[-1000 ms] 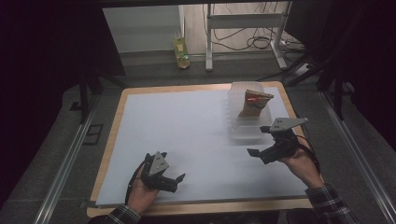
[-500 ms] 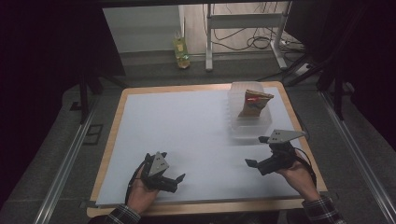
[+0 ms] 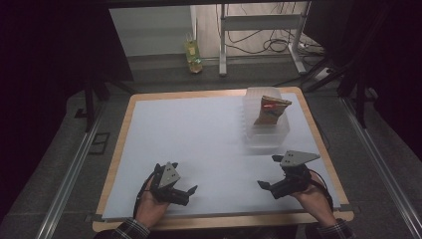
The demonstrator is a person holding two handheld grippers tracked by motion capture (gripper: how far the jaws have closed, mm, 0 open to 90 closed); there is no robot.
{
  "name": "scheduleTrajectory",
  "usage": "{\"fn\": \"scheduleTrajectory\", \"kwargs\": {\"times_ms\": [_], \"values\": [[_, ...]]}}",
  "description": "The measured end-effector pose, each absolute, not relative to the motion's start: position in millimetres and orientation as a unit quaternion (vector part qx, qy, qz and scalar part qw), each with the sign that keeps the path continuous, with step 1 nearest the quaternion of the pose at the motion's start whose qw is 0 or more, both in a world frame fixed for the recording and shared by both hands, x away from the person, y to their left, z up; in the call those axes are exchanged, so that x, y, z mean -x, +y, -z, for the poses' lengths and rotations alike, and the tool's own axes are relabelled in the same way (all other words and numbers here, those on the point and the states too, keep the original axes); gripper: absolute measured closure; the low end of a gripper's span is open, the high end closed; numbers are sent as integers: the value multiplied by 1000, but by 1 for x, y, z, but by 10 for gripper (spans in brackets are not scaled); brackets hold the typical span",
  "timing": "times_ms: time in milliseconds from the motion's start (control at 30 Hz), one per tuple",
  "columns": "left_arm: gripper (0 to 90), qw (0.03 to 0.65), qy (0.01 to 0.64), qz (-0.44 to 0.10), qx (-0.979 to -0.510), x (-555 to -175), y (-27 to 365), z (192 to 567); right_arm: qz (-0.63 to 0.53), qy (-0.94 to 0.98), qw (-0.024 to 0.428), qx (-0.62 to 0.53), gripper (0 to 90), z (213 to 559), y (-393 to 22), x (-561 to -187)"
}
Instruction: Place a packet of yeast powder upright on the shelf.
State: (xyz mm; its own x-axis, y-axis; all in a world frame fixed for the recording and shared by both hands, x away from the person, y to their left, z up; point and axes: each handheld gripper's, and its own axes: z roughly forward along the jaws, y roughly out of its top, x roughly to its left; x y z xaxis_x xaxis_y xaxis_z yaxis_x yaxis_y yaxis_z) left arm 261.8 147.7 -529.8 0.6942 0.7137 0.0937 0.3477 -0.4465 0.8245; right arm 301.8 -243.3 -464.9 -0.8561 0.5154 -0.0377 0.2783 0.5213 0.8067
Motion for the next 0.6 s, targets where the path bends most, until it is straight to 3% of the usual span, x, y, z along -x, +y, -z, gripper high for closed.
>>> {"fn": "scheduleTrajectory", "kwargs": {"times_ms": [600], "values": [[0,411,323,-214,-825,-263,147,532,-400,879,126,-226,0,499,-237,-285]]}}
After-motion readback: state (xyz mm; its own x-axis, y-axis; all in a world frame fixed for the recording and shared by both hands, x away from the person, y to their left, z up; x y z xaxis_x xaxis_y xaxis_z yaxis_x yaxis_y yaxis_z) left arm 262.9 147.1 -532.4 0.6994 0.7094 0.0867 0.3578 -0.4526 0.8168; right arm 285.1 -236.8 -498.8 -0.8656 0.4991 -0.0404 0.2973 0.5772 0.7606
